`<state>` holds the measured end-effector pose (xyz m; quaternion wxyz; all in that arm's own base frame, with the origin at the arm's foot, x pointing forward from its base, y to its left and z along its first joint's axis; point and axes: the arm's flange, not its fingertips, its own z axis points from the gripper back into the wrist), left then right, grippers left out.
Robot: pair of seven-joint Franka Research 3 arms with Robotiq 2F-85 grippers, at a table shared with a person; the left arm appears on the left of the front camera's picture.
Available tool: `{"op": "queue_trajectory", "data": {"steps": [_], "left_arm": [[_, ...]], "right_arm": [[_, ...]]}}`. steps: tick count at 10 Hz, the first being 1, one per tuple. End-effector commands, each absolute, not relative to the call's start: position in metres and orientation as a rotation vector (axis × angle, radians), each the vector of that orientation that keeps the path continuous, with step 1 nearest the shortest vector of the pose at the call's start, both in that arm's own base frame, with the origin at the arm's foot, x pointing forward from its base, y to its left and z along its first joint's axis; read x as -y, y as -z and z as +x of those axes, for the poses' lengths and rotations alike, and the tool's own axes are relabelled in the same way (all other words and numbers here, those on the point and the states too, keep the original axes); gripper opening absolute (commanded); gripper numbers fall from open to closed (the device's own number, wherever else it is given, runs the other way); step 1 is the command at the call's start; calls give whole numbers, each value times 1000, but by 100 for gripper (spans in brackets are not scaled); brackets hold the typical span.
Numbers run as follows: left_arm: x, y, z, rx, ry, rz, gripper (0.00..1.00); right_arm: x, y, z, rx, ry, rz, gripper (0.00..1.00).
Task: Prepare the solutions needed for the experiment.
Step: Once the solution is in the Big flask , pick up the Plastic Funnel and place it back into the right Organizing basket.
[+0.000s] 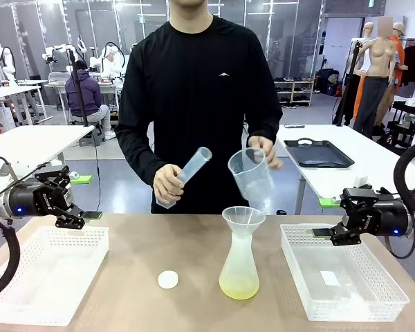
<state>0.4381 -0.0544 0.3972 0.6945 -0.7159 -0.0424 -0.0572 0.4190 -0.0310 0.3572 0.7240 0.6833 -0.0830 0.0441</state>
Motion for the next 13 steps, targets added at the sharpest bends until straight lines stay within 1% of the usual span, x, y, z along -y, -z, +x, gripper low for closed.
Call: {"op": "queue_trajectory", "data": {"steps": [1,3,4,6,7,8,11,13], "left_arm": [[55,-398,437,101,137,-1601,100],[55,-398,437,101,137,-1601,100],[55,-398,437,101,137,-1601,100],[55,-398,437,101,137,-1601,100],[55,-398,437,101,137,-1601,100],[55,-398,437,101,137,-1601,100],[55,-398,437,101,137,-1601,100],[55,-398,437,101,137,-1601,100]], "right_arm": [[31,-358,420,184,-100,1506,100],[31,-357,419,183,-97,1508,100],[21,-377,407,204,-125,1391,100],[4,-413,394,163,-125,1245,100],[-4,-432,392,169,-118,1168,100],[-14,-453,391,145,-99,1106,100],[-45,-499,402,140,23,922,100],[-58,-520,406,161,58,858,100]]}}
